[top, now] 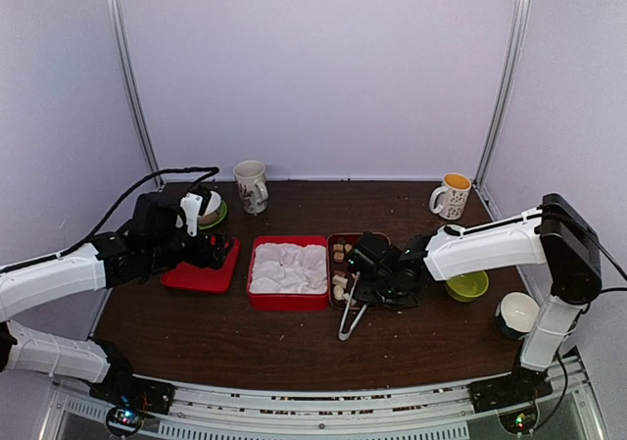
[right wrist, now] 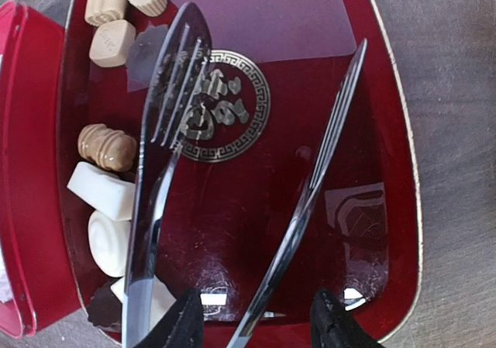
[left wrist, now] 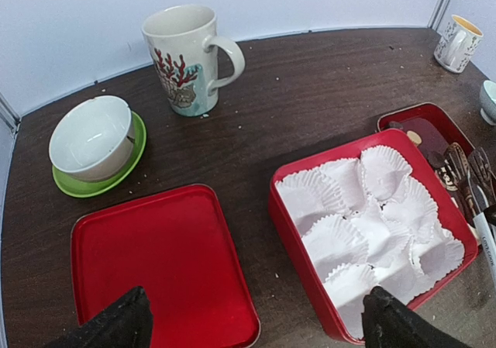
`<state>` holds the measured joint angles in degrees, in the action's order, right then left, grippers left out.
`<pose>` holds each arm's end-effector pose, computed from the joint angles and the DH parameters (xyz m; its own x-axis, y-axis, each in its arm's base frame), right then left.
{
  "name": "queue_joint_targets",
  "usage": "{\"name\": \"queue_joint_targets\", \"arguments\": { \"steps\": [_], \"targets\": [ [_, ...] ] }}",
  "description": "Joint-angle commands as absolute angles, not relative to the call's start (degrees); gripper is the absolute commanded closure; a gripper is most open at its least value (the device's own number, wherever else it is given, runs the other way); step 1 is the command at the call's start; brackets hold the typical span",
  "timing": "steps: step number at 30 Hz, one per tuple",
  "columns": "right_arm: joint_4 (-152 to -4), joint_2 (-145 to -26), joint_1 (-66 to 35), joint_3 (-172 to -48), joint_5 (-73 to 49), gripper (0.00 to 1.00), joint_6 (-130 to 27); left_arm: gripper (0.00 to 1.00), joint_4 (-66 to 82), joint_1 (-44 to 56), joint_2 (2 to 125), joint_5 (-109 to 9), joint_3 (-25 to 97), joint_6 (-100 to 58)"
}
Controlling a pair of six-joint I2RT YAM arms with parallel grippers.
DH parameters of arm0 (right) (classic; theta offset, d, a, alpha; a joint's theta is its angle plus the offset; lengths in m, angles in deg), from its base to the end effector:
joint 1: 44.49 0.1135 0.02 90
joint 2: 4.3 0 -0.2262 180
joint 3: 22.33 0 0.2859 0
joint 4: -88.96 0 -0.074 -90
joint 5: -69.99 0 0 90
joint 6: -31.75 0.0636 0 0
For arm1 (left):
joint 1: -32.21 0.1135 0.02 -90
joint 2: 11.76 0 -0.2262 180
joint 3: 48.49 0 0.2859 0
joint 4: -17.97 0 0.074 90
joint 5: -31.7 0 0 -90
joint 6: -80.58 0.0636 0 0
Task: Pack the chocolate
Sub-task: Pick up the clamp from the plate.
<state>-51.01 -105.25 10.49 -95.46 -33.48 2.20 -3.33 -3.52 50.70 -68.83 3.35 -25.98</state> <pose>0.2228 0.2921 0.0763 -0.9111 0.1740 -0.3736 0.0944 0.9706 0.2216 0.2603 -0.1729 0.1892 -0.5392 0.0427 -0.8411 0.3073 0.9398 -0.1493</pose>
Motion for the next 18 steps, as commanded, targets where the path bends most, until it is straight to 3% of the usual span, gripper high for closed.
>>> {"name": "queue_joint_targets", "arguments": {
  "steps": [1,4,6,18],
  "targets": [
    [-53.7,-105.7,9.5,-94.2,-31.2,0.57,2.7,0.04,-4.4,-3.6,51.1,-69.9,4.4,-25.0],
    [-54.2,-104.9,9.1,-93.7,-31.1,0.66,2.7,0.04,-4.7,-3.6,51.0,-70.2,4.5,-24.9],
    [-54.4,-104.1,8.9,-93.2,-31.2,0.77,2.8,0.04,-4.7,-3.7,50.9,-70.1,4.5,-25.0],
    [-54.7,-95.5,7.0,-90.4,-34.1,1.0,3.0,0.04,-5.5,-3.7,52.0,-70.0,5.9,-24.9]
  ]
}}
